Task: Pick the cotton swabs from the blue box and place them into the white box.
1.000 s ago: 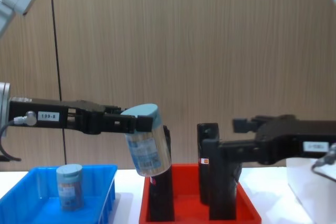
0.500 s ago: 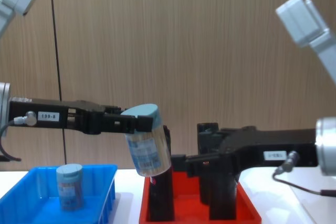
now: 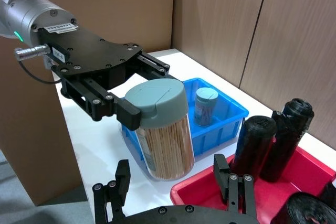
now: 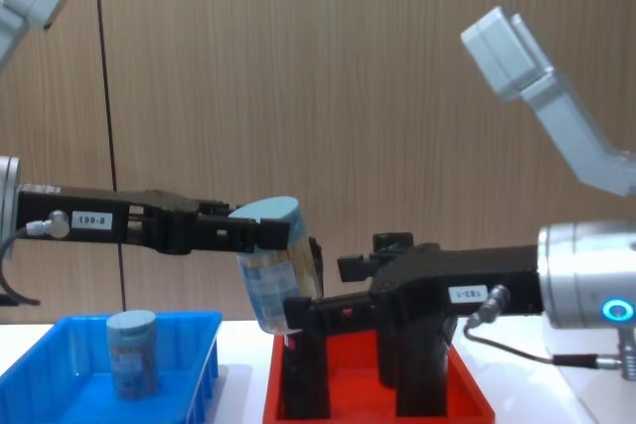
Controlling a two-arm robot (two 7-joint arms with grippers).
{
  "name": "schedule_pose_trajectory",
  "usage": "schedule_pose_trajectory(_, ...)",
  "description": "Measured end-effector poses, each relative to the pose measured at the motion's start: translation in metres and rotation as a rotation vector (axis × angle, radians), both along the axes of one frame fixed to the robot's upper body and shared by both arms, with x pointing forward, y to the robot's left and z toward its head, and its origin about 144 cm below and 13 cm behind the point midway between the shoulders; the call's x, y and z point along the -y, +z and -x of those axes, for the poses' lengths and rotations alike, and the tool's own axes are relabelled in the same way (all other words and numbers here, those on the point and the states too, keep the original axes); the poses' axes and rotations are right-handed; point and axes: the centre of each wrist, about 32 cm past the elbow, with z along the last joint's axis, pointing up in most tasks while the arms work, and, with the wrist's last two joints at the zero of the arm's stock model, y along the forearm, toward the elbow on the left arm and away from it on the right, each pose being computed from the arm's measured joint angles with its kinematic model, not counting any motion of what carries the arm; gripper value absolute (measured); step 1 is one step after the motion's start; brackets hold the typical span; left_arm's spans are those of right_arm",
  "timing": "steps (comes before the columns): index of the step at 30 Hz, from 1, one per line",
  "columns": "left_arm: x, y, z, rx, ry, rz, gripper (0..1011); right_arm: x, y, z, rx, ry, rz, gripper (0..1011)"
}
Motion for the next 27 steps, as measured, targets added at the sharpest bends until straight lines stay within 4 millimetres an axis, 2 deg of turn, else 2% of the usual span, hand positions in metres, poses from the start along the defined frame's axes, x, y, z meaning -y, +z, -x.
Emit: schedule_pose_trajectory(27,0.0,0.0,0.0,0.0,0.0,0.0,664,-0.029,0.001,-0.023,-0.004,0.037,-0.001,998)
